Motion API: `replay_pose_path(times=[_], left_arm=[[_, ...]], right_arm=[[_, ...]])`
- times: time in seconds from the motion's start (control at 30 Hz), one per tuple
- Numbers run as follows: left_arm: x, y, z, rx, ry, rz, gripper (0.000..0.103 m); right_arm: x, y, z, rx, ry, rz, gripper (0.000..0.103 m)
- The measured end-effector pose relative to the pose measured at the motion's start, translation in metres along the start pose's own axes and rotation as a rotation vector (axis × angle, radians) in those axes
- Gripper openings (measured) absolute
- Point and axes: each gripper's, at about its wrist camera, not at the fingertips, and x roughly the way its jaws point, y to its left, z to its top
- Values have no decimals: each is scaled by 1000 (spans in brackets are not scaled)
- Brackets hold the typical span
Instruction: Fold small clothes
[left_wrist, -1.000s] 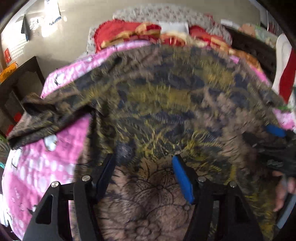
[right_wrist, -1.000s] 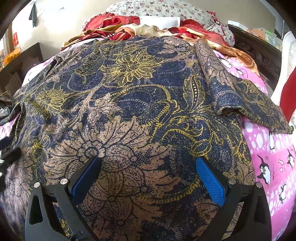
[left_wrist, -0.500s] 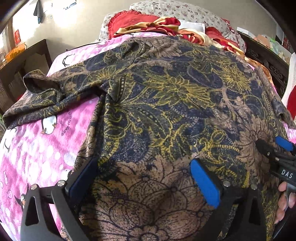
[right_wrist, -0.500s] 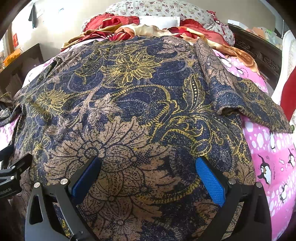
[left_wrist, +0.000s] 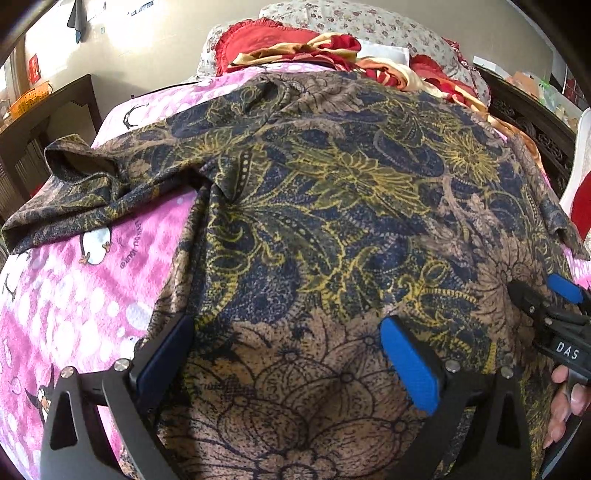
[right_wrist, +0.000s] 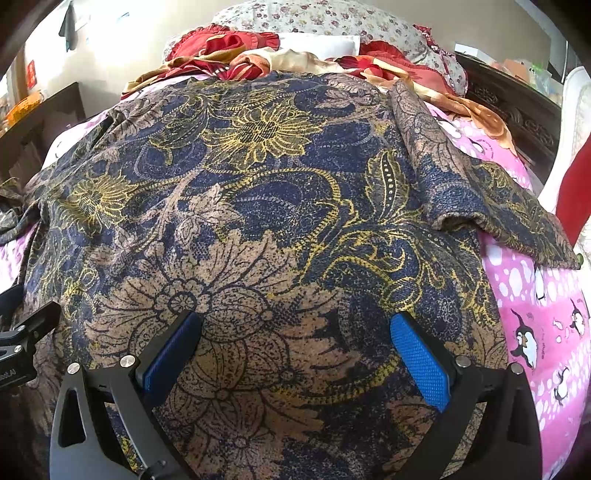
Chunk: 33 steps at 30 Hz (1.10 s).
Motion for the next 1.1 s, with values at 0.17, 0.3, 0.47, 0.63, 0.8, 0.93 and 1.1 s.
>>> replay_pose_path(times=[0.17, 0.3, 0.47, 0.63, 0.8, 0.93, 1.1], left_arm=[[-15, 7, 3, 21, -5, -43, 97], [-51, 45, 26, -12, -107, 9, 97], [-77, 128, 67, -147, -173, 52, 97], [-49, 178, 104, -203, -70, 2, 97], [-8, 193, 121, -270, 27, -63, 77], [8, 207, 116, -372, 85, -102, 4], [-26, 213, 116, -388, -6, -120, 4]], right_arm=[[0, 0, 0, 0, 0, 0, 103], [0, 0, 0, 0, -1, 1, 103], [-1, 1, 0, -1, -1, 1, 103], [-1, 0, 0, 0, -1, 2, 103], [-1, 1, 0, -1, -1, 2, 103], [-1, 1, 0, -1, -2, 1, 103], [-2, 2, 0, -3, -3, -2, 103]])
